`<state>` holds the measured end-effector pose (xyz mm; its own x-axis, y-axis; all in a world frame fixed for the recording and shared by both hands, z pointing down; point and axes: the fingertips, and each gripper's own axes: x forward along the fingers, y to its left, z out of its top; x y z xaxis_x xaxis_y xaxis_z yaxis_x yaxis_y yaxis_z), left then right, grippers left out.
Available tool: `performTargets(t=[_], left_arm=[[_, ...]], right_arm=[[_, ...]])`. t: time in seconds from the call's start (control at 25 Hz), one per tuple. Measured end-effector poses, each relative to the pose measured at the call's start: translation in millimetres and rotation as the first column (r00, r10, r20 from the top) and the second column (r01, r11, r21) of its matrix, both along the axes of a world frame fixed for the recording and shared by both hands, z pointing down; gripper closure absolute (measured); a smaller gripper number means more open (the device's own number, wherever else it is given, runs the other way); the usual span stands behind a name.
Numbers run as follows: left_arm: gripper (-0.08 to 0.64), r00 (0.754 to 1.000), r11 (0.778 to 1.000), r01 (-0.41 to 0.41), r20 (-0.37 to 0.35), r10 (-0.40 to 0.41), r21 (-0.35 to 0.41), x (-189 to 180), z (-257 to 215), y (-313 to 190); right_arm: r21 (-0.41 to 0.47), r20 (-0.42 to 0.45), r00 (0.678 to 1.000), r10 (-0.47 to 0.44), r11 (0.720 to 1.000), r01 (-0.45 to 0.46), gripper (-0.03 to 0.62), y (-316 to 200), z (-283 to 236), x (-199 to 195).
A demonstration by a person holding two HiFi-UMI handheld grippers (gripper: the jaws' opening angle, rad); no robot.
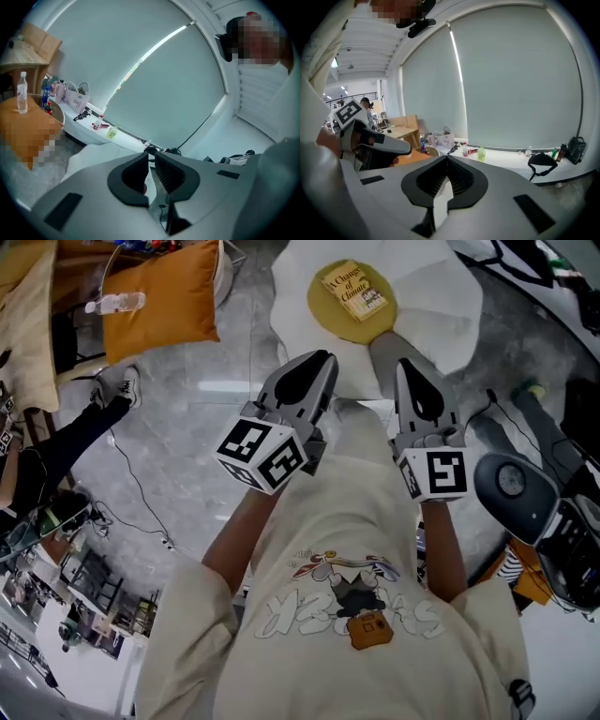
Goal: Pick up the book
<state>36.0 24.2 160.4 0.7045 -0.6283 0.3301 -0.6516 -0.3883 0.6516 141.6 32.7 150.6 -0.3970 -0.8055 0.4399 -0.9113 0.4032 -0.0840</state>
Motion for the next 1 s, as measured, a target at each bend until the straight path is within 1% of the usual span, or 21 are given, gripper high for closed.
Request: performTargets(t=[0.16,0.24,0.36,0.48,0.56,0.76,0.84,0.92,1.0], left_arm=[[0.522,0.999,0.998,-0.019,-0.032,0.017,-0.065,-7.1,32.7,-33.2],[0.522,0.998,0.995,-0.029,-0.053,0.024,-0.099,-8.2,48.0,-47.2],[0.509,0.997,0.991,-0.036,-0.073,0.027,-0.131,-9.8,69.1,-59.8],[0.5,0.996,0.985,-0.038,-0.091,0.023,-0.169,-16.9,96.0,-71.0],[0.5,0.995,0.979,-0.04,-0.097,0.021,-0.201,-21.4,115.5,-78.1],[0.5,0.992,0.959,-0.078,-0.119,0.047,-0.274,-19.2,155.6,-80.2],[0.5,0.99,0.949,-0.083,-0.134,0.044,-0.303,-17.6,172.0,-86.1],[0.5,0.988,0.945,-0.093,-0.147,0.048,-0.315,-10.3,188.2,-94.2],[0.5,0.986,0.938,-0.102,-0.157,0.052,-0.331,-1.4,201.7,-93.0]], right_arm=[[-0.055,-0.033,0.999,0.005,0.998,-0.007,0.568,-35.7,25.4,-6.1],[-0.068,-0.045,0.999,-0.008,0.998,0.005,0.568,-51.6,36.1,-10.8],[-0.085,-0.053,0.998,-0.025,0.996,0.021,0.568,-68.0,52.6,-21.2],[-0.112,-0.066,0.998,-0.024,0.994,0.017,0.568,-80.1,76.4,-31.4],[-0.13,-0.08,0.997,-0.024,0.991,0.014,0.568,-85.4,94.3,-34.3],[-0.202,-0.092,0.995,-0.028,0.979,0.009,0.569,-85.2,129.4,-37.2],[-0.197,-0.129,0.991,-0.039,0.98,0.013,0.568,-91.2,140.7,-35.0],[-0.186,-0.162,0.986,-0.039,0.982,0.008,0.569,-98.2,151.8,-28.7],[-0.196,-0.169,0.985,-0.033,0.981,-0.001,0.568,-96.2,163.4,-19.2]])
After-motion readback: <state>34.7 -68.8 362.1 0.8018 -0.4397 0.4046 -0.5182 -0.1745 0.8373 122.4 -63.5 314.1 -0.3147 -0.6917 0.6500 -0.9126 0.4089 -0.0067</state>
